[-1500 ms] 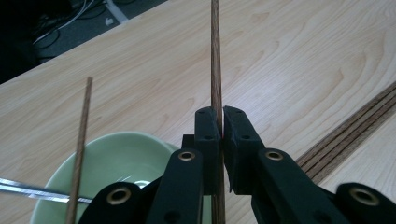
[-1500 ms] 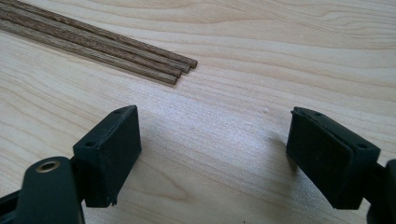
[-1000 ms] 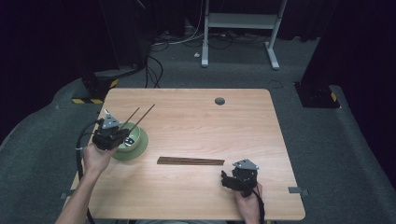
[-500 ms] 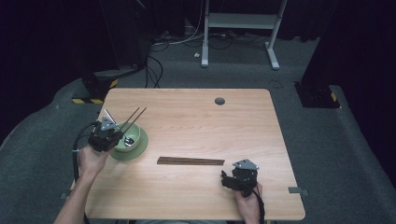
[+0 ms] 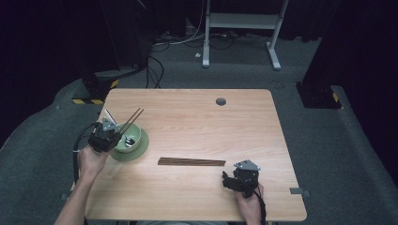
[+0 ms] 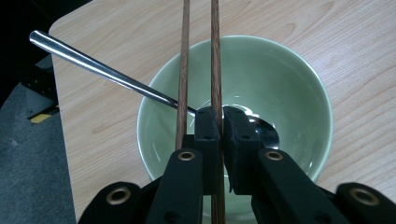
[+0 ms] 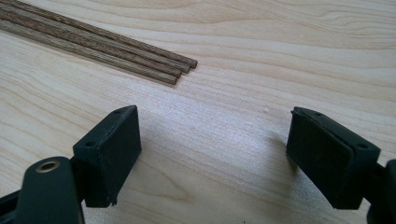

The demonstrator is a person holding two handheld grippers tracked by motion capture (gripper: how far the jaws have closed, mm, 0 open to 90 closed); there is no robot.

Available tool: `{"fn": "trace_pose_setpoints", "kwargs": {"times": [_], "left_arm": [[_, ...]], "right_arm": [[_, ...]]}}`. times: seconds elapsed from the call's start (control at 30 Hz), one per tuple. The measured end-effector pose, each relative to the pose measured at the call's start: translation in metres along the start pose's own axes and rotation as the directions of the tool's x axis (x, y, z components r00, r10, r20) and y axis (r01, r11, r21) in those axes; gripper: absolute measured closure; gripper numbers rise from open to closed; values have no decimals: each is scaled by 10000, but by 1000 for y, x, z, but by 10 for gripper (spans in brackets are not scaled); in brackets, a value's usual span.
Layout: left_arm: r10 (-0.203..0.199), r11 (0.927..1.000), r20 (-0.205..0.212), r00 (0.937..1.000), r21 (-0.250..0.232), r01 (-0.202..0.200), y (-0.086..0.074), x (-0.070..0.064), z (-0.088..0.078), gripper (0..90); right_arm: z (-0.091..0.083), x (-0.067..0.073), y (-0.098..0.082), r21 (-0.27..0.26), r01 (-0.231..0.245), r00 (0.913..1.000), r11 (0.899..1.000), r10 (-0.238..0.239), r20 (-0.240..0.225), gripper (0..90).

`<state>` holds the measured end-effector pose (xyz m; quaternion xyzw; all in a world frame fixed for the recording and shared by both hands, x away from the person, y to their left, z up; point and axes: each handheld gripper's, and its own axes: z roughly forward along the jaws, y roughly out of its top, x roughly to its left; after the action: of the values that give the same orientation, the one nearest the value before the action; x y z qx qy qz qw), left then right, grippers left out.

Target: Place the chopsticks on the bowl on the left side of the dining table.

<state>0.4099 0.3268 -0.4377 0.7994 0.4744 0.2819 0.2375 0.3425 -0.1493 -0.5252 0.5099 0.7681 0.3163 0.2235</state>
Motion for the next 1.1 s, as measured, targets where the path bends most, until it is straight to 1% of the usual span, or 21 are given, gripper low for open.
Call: {"fn": "trace_pose_setpoints", "kwargs": {"times": [0.3, 0.8, 1.1], "left_arm": [[45, 9999, -168, 9998, 125, -43, -1, 1, 3, 838], [-99, 9997, -244, 9997, 208, 104, -4, 5, 5, 833], [-117, 9999, -130, 9998, 98, 118, -4, 5, 3, 799]], "right_arm": [[0, 0, 0, 0, 1, 10000, 10000, -1, -2, 171], [0, 0, 0, 0, 1, 10000, 10000, -1, -1, 170], [0, 0, 0, -3, 1, 10000, 10000, -1, 1, 170]]}}
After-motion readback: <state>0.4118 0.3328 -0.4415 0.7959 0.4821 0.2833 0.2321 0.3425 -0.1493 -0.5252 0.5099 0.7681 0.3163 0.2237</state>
